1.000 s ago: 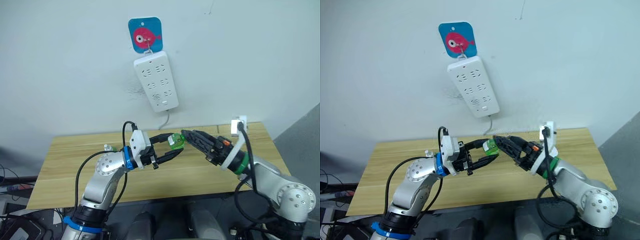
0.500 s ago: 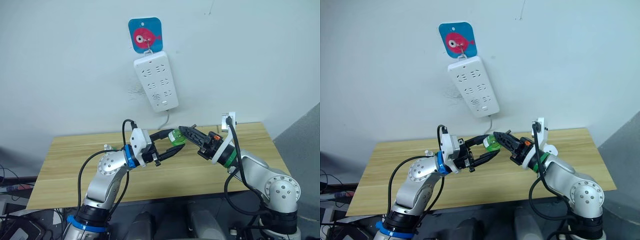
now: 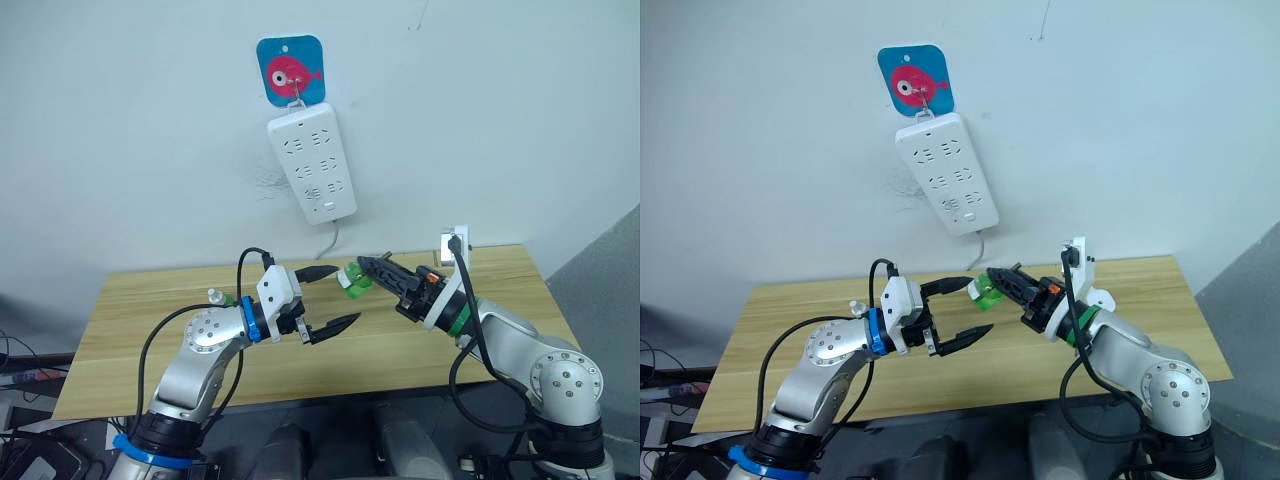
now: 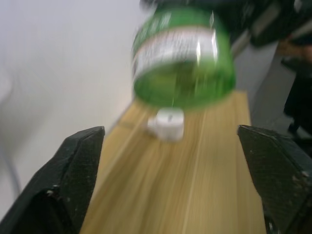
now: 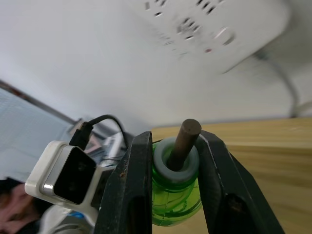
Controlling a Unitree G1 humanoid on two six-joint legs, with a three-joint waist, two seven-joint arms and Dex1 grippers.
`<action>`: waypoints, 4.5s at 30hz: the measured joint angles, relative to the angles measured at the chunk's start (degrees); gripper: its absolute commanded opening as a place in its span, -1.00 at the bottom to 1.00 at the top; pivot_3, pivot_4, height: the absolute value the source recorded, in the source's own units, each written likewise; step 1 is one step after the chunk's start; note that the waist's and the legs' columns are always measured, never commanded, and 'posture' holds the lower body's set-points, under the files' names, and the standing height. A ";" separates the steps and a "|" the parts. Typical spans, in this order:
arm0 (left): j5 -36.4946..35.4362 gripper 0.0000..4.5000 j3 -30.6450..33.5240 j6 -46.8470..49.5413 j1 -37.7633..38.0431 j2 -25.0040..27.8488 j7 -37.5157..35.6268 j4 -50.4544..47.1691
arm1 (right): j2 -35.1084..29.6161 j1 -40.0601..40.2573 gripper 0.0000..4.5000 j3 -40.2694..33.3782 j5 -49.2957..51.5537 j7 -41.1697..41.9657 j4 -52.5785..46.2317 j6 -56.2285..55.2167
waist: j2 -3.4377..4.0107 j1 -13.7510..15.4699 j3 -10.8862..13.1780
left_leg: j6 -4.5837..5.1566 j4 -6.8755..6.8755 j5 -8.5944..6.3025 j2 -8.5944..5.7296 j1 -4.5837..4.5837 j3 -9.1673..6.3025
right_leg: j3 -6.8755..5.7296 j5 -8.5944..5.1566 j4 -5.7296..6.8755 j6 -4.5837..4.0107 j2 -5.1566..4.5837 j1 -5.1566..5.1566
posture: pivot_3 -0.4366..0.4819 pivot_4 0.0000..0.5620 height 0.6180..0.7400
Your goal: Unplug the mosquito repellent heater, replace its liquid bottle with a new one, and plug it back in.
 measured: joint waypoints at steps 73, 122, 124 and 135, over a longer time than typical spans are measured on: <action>7.35 1.00 21.47 -12.21 -6.82 -5.79 24.71 49.05 | -6.30 -1.83 0.97 21.41 -57.86 42.87 -5.02 -10.40 | -0.82 3.74 3.45 | -0.12 -0.08 -0.02 -0.15 -0.12 -1.02 | -0.70 0.17 -0.16 -0.34 -0.79 0.05 | -0.21 0.04 1.00; 2.17 -0.02 -0.03 2.63 -15.04 1.21 -10.26 13.34 | -3.87 -17.37 1.00 19.01 -48.07 39.16 -2.25 3.64 | -0.83 2.92 4.26 | -0.58 -0.03 0.13 -0.23 -1.17 -1.08 | -0.82 0.21 0.12 -0.36 -0.92 -1.04 | -0.31 -0.30 1.00; 2.11 -0.02 -0.16 2.62 -15.04 1.20 -10.62 12.99 | -3.41 -17.35 1.00 19.73 -49.13 38.58 -0.89 2.57 | -0.83 2.92 4.26 | -0.59 -0.01 0.14 -0.23 -1.17 -1.06 | -0.79 0.21 0.13 -0.36 -0.92 -1.04 | -0.30 -0.32 1.00; 2.41 -0.02 -0.93 0.67 -15.04 1.25 -12.51 12.41 | -1.43 -17.33 0.43 22.09 -53.46 37.33 4.83 -2.51 | -0.82 2.96 4.17 | -0.79 0.04 0.26 -0.25 -1.16 -1.05 | -0.78 0.22 0.21 -0.37 -0.92 -1.04 | -0.26 -0.36 1.00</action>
